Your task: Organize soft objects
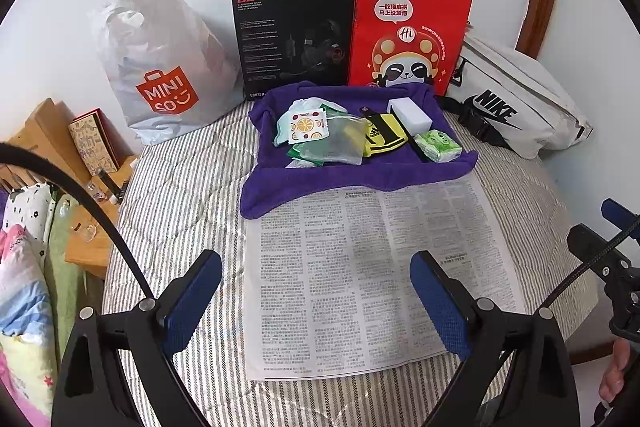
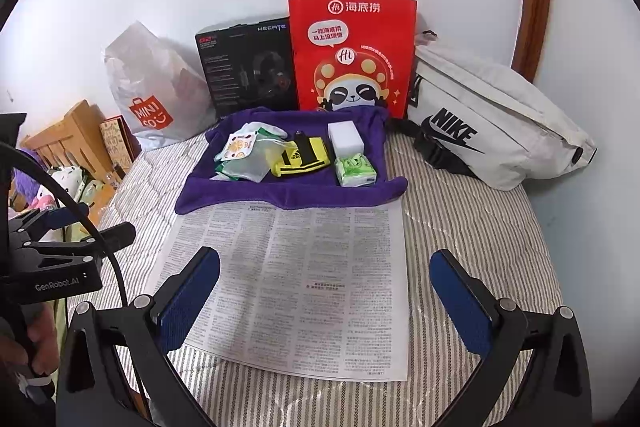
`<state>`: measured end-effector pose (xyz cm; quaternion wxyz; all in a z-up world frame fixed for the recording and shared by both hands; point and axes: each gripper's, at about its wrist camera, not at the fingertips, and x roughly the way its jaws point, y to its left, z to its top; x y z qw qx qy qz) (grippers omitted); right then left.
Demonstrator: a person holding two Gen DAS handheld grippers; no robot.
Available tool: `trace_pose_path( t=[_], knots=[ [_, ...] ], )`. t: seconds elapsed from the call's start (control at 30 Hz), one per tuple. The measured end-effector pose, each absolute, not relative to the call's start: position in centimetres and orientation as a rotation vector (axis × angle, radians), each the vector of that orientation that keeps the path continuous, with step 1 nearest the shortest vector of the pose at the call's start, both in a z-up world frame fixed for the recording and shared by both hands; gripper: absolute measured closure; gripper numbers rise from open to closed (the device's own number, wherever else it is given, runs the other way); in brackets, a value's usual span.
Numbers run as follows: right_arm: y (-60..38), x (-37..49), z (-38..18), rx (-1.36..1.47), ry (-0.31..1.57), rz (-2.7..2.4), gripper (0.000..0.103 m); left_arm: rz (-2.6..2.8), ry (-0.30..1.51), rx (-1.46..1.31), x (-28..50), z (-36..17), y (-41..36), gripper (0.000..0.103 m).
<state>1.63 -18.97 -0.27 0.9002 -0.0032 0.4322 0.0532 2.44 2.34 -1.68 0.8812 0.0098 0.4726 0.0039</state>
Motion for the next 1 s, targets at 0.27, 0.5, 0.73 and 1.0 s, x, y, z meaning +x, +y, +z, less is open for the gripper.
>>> trace_pose_path(
  t=[0.27,0.5,0.73,1.0],
  knots=[
    [-19.11,1.49,0.04,0.002,0.887,0.1,0.0,0.005,0.983,0.022,2.21,-1.4,2.32,0.008],
    [-19.2,1.52,0.11,0.006,0.891,0.099,0.0,0.0,0.988,0.026,2.19,-1.46,2.15,0.008],
    [-19.31,1.29,0.28,0.003,0.887,0.094,0.0,0.0,0.992,0.033,2.17,-1.46,2.0,0.008],
    [-19.37,1.25,0.29,0.008,0.886,0.092,0.0,-0.001,0.997,0.036,2.34,-1.53,2.06,0.008]
  ],
)
